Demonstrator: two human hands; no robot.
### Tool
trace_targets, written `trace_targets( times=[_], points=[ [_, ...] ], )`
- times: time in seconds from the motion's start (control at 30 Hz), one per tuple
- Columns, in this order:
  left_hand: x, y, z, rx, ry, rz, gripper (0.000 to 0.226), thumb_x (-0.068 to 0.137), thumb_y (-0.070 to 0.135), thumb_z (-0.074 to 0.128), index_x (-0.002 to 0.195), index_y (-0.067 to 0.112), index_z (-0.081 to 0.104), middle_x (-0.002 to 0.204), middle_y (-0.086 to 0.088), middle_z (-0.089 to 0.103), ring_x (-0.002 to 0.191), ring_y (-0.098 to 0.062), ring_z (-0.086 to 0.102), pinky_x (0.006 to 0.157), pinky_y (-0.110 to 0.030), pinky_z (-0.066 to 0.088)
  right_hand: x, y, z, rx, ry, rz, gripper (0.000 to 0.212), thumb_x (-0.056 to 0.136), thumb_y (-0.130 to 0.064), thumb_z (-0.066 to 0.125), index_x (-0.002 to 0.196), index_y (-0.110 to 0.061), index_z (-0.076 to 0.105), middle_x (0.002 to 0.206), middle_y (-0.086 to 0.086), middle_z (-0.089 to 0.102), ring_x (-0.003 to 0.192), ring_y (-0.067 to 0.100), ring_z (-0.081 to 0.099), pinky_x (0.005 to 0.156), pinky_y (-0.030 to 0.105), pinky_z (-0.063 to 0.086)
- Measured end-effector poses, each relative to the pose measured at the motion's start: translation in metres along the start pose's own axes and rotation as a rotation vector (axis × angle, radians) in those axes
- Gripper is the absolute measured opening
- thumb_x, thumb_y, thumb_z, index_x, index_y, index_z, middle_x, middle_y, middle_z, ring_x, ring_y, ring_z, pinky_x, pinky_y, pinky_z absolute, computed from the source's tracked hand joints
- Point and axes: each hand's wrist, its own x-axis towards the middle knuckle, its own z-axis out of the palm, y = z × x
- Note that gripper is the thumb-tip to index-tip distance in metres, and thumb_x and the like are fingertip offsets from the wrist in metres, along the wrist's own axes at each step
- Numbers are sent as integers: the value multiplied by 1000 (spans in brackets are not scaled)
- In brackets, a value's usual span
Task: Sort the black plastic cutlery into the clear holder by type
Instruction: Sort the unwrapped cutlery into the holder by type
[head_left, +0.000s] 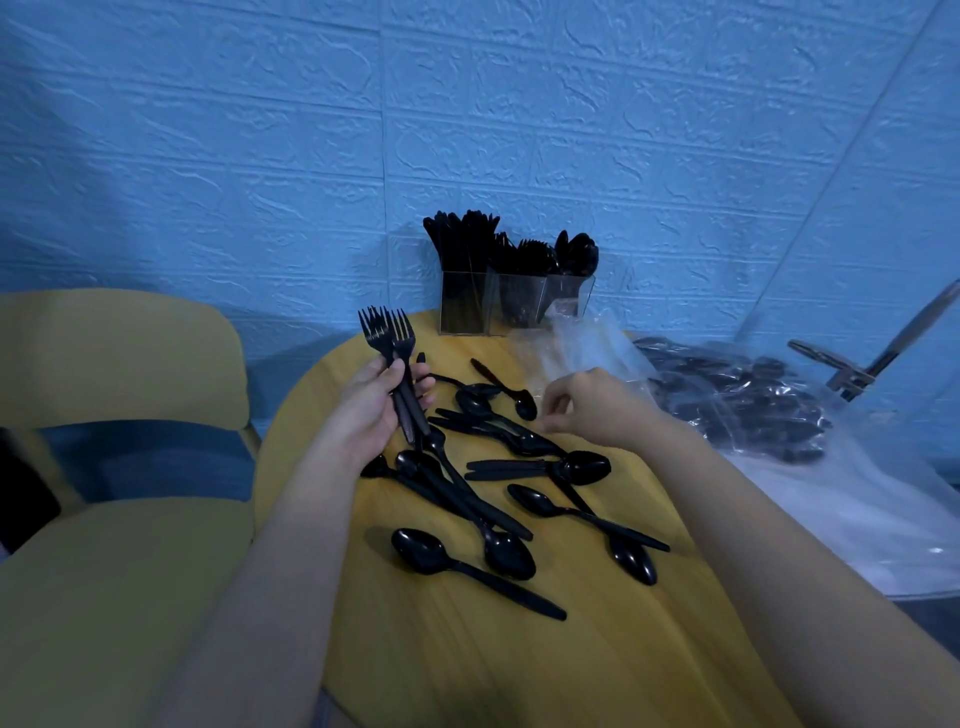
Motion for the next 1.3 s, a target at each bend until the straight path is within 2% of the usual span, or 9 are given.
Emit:
trace_targets(
  times=[0.1,0.17,0.27,0.37,0.5,0.67,0.9,1.1,1.3],
  points=[
    [-4,1,1,44,-1,13,30,102,8,36,129,2,47,86,-6,63,71,-14,64,71,-30,57,-15,7,-6,-62,-252,59,37,77,-53,69,98,-23,63,93,-9,59,94,13,56,87,31,48],
    [-8,0,3,62,0,20,29,102,8,36,127,1,47,87,-7,63,73,-15,63,69,-29,58,-20,10,-5,-54,-301,71,31,79,-43,73,99,-20,65,89,-11,56,94,13,53,83,28,47],
    [-15,0,9,70,-8,20,25,102,7,35,121,3,50,86,-7,62,73,-16,62,65,-28,58,-23,12,-2,31,-249,53,16,83,-22,72,98,-16,67,88,-7,59,89,12,54,66,16,39],
    [-20,3,15,69,-18,15,23,102,7,35,116,5,52,85,-7,62,69,-15,63,63,-28,57,-23,13,-2,101,-117,26,4,85,-18,69,88,-18,67,85,-8,60,88,11,57,66,15,40],
    [-24,12,24,66,-46,22,22,102,8,35,114,8,54,86,-7,61,71,-15,63,61,-27,56,-20,17,1,219,61,64,9,83,-21,72,79,-18,63,81,-6,62,83,11,58,62,17,41],
    [-28,21,35,76,-67,12,23,102,7,35,119,7,50,85,-6,60,61,-11,65,60,-26,56,-19,12,10,229,39,115,21,81,-29,74,75,-20,56,74,-8,56,67,4,50,54,18,34],
    [-30,45,53,216,-125,63,26,102,8,36,123,8,51,85,-1,60,66,-9,55,59,-20,52,-12,-8,-21,289,235,-35,23,88,-31,64,102,-13,66,99,2,66,77,7,55,65,17,41],
    [-26,57,78,495,-295,107,21,102,9,35,109,12,55,85,0,60,68,-8,53,62,-21,49,-2,-55,-69,774,318,-196,38,90,-29,63,125,-14,55,81,-4,59,55,3,57,51,17,45],
    [-10,42,90,698,-441,81,26,102,6,32,95,14,56,82,-1,59,65,-5,54,67,-22,46,12,-37,-77,797,259,-221,13,87,-16,67,89,-5,61,53,2,58,42,7,51,43,19,40]
  ],
)
